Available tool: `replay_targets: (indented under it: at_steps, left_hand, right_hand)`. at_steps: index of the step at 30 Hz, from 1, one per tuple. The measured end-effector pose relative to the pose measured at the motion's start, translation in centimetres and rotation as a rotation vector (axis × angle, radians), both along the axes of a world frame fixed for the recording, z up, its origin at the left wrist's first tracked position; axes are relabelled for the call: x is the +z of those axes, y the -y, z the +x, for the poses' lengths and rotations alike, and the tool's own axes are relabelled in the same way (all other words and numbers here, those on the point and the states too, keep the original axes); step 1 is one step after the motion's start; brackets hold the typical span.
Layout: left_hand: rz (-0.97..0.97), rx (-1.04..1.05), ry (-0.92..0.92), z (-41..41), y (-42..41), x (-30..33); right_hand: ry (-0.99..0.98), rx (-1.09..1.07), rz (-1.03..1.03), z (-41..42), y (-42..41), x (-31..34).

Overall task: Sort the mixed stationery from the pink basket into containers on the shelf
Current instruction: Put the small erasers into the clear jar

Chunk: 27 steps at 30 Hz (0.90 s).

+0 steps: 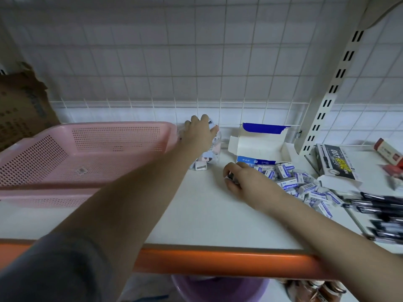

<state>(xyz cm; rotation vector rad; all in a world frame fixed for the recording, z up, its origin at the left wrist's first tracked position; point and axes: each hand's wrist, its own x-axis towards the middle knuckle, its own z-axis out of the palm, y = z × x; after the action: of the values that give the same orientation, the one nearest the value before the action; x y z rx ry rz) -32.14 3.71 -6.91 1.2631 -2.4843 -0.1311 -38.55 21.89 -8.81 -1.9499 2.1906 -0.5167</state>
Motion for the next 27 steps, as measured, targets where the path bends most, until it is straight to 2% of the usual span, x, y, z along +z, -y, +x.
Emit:
replay_targets:
  at_steps: [5, 8, 12, 17, 22, 27]
  left_hand:
    - [0.045, 0.123, 0.058, 1.1, 1.3, 1.2]
    - [0.121, 0.029, 0.042, 1.9, 1.7, 1.9]
    - [0.094, -0.091, 0.033, 2.2, 1.3, 1.9]
    - [0.013, 0.070, 0.266, 1.1, 1.0, 1.2]
    - [0.217, -0.024, 0.117, 0.2, 0.4, 1.7]
    - [0.085, -0.095, 0.107, 2.1, 1.5, 3.1]
  right_hand:
    - [0.052, 0.007, -0.048, -0.9, 0.2, 0.1]
    - [0.066, 0.001, -0.083, -1.4, 0.5, 0.2]
    - [0.102, -0.002, -0.123, -1.4, 0.7, 0.5]
    - [0.112, 0.007, -0.139, -1.5, 0.7, 0.5]
    - [0.130, -0.011, -0.144, -2.4, 0.3, 0.0]
    - [0.152, -0.026, -0.172, -3.2, 0.5, -0.1]
